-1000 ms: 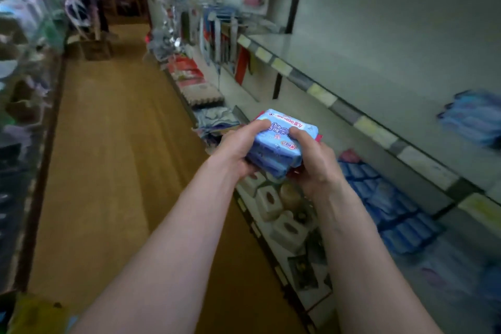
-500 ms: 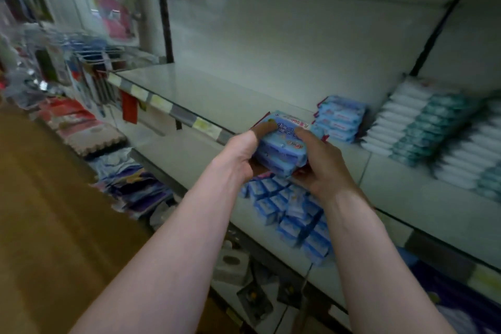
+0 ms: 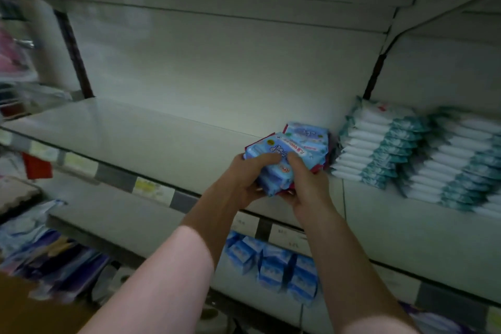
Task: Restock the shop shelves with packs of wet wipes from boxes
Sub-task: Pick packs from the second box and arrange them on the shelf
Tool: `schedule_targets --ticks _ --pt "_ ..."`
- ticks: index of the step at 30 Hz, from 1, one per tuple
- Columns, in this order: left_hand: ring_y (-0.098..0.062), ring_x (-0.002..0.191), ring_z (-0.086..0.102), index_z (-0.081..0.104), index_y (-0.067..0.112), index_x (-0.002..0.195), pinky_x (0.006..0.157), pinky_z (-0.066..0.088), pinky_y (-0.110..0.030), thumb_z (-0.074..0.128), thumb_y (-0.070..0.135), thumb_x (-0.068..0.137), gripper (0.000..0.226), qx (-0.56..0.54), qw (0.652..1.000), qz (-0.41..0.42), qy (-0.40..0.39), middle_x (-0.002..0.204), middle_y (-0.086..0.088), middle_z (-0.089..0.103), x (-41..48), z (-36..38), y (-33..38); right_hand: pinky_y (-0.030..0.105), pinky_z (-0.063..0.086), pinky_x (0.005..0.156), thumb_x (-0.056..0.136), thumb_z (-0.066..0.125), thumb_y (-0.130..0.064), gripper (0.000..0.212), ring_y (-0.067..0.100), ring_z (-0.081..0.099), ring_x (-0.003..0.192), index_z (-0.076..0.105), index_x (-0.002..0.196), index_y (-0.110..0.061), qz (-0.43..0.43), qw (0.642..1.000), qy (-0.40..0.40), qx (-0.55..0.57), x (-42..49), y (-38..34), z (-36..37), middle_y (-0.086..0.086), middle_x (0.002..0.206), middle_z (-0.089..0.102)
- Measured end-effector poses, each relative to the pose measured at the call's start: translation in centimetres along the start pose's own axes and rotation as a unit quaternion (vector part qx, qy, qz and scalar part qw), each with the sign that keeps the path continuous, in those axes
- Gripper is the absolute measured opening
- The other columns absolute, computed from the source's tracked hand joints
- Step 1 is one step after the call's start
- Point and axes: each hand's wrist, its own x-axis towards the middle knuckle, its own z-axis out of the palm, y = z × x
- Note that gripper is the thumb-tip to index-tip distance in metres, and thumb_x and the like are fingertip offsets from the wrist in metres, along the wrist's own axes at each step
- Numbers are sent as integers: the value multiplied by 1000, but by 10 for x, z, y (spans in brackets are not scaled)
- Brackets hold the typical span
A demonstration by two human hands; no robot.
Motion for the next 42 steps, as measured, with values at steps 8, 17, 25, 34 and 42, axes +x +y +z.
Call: schedule_targets --ticks 8,17,25,34,42 --pt "-27 80 66 66 8 103 72 55 -32 54 21 85 26 5 993 -85 -77 99 -14 71 40 -20 30 27 50 70 86 67 -26 5 11 64 76 63 86 -23 1 994 -1 -107 30 -11 12 -4 83 70" --pt "-24 75 65 66 14 99 71 50 -29 55 31 74 32 120 965 -111 -205 93 -9 71 61 -27 56 36 50 92 85 63 -43 30 20 68 93 70 102 -19 33 970 -55 -236 48 -42 12 0 93 75" --pt "-25 92 67 63 8 117 77 56 -36 58 52 75 60 -123 969 -38 -211 111 -14 68 55 -22 51 26 54 61 85 63 -32 14 15 62 68 66 86 -18 -5 994 9 -113 55 -46 17 1 74 67" --pt "-32 105 66 56 9 130 82 58 -40 57 30 88 47 -64 979 49 -188 118 -16 67 52 -12 52 29 58 68 84 68 -34 20 17 69 82 70 95 -18 -1 990 -33 -138 49 -42 21 5 95 73" --pt "-30 95 70 65 11 117 79 59 -41 58 41 91 40 43 992 0 -118 107 -14 72 68 4 65 28 58 65 89 65 -30 11 17 69 81 67 94 -20 -45 986 -17 -161 52 -61 16 3 94 72"
